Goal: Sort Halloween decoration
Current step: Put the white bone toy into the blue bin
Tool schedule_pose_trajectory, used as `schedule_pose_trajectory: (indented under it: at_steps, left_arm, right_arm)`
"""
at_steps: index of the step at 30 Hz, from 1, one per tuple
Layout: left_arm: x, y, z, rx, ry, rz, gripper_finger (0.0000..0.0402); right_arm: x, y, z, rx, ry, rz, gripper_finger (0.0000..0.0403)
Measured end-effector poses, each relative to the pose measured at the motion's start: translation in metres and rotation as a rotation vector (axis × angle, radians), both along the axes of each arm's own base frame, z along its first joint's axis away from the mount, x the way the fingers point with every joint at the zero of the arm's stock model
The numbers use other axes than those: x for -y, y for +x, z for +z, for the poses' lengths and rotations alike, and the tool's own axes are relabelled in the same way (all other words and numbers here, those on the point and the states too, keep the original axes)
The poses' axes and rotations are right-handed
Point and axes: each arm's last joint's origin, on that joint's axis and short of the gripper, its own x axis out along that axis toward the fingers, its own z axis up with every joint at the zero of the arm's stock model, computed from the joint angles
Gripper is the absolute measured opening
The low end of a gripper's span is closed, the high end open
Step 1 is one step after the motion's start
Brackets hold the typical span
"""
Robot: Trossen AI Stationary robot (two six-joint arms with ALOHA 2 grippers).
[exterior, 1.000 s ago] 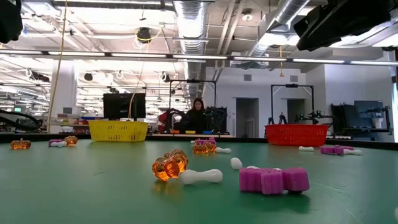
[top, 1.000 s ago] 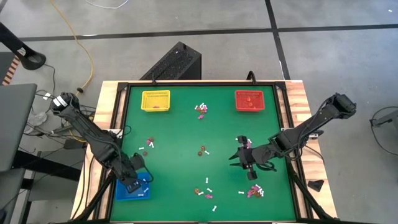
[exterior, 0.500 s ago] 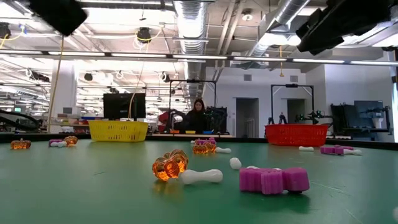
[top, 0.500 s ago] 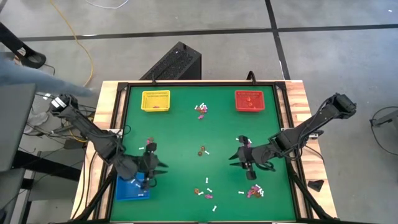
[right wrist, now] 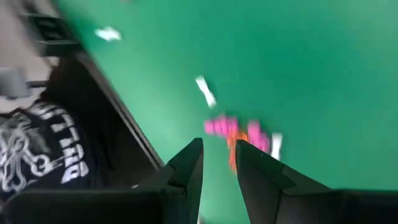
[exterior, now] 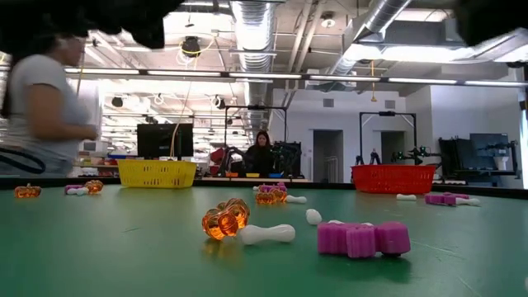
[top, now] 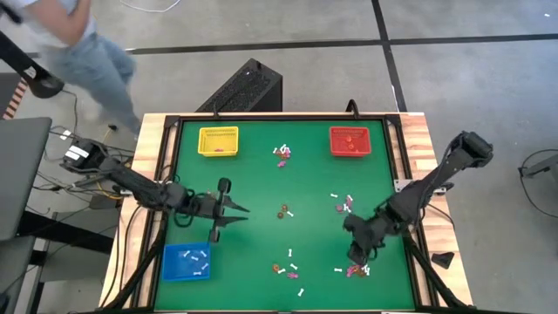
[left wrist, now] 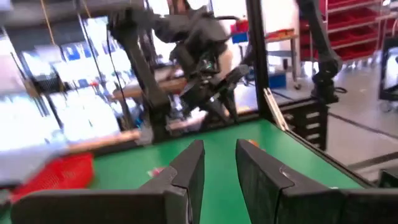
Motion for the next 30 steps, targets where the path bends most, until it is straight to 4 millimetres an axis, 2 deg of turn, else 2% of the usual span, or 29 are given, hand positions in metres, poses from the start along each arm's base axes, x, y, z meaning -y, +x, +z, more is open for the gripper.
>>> schedule_pose_trajectory:
  at_steps: [5, 8, 13, 25, 30]
  left_arm:
    - [-0.006, 0.003, -0.007, -0.077, -0.044, -0.065, 0.0081]
    - [-0.005, 0.003, -0.007, -0.081, -0.046, -0.086, 0.0081]
    - [-0.004, 0.003, -0.006, -0.072, -0.04, -0.123, 0.0081]
    - [-0.004, 0.003, -0.007, -0.077, -0.032, -0.122, 0.0081]
    - [-0.004, 0.003, -0.007, -0.079, -0.026, -0.121, 0.0081]
  right_arm:
    - [-0.032, -0.003, -0.028, -0.287, 0.055, -0.087, 0.0113]
    - [-0.043, -0.003, -0.043, -0.37, 0.028, -0.084, 0.0112]
    - [-0.044, 0.002, -0.057, -0.408, -0.013, -0.097, 0.0118]
    - [-0.039, -0.001, -0.06, -0.417, -0.078, -0.139, 0.0178]
    - [-0.039, 0.0, -0.06, -0.402, -0.089, -0.148, 0.0187]
